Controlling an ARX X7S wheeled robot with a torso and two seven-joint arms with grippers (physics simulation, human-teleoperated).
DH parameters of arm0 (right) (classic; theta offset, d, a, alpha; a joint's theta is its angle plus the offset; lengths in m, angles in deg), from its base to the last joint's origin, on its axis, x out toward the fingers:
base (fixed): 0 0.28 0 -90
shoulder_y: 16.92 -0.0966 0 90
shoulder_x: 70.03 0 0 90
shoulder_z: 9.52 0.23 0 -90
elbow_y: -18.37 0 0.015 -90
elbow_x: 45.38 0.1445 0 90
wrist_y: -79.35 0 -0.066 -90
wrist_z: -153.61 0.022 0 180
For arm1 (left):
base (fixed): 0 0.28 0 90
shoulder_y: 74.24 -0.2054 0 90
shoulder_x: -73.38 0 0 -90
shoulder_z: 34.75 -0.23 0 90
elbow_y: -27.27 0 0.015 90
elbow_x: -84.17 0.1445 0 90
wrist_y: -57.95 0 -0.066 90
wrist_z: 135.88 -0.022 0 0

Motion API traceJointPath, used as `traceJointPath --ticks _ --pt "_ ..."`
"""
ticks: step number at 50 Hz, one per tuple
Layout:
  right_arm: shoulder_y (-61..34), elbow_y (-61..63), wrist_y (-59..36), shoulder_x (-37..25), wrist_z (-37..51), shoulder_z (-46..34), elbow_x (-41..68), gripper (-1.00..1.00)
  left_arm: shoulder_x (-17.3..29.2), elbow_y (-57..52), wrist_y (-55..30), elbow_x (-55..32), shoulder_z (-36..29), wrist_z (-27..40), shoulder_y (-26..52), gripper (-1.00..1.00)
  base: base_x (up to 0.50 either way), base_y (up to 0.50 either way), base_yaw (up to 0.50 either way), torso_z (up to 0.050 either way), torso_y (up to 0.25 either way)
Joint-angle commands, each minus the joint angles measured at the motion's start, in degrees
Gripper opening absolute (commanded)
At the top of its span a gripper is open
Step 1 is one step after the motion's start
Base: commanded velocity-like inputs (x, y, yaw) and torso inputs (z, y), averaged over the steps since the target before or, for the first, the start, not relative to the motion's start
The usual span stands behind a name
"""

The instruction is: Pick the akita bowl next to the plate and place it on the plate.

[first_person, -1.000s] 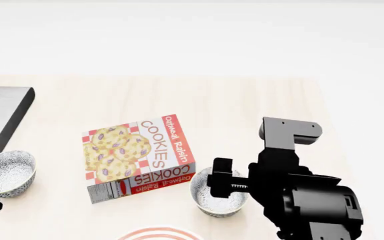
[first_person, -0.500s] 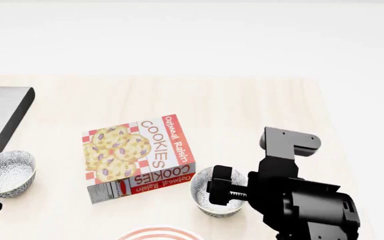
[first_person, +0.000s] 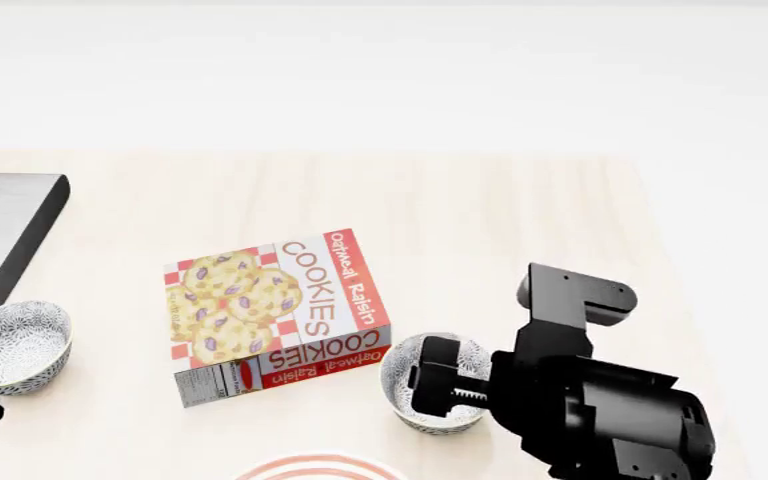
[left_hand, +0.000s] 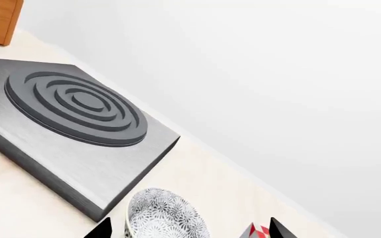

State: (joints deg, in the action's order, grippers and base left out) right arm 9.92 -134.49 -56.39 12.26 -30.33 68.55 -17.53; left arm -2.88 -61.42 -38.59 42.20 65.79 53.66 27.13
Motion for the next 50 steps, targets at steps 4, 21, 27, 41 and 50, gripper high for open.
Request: traceJointPath --ticks 4,21,27,41,50 --pt "0.3 -0.7 -0.1 0.1 -1.2 0.2 0.7 1.0 0.2 0.0 0.2 -0.3 -0.2 0.2 -0.1 1.0 0.0 0.0 0.0 0.0 0.0" --pt "0.1 -2.0 0.5 0.0 -1.7 0.5 1.2 1.0 0.5 -0.8 0.0 -0.8 -0.6 1.0 -0.3 1.0 0.0 0.0 0.0 0.0 0.0" --pt "0.3 -1.9 1.0 0.0 -1.2 0.3 0.9 -1.0 0.6 -1.0 0.0 -0.9 -0.7 1.1 -0.4 1.0 0.0 0.0 0.0 0.0 0.0" --pt "3.7 8.4 -1.3 -1.1 2.4 -0.5 0.9 -1.0 0.9 -0.7 0.2 -1.2 -0.8 1.1 -0.4 1.0 0.0 0.0 0.0 0.0 0.0" --pt "8.8 28.6 -8.3 -4.1 6.6 0.0 3.5 -1.0 0.9 0.0 0.8 -1.1 -1.0 0.8 -0.3 1.0 0.0 0.0 0.0 0.0 0.0"
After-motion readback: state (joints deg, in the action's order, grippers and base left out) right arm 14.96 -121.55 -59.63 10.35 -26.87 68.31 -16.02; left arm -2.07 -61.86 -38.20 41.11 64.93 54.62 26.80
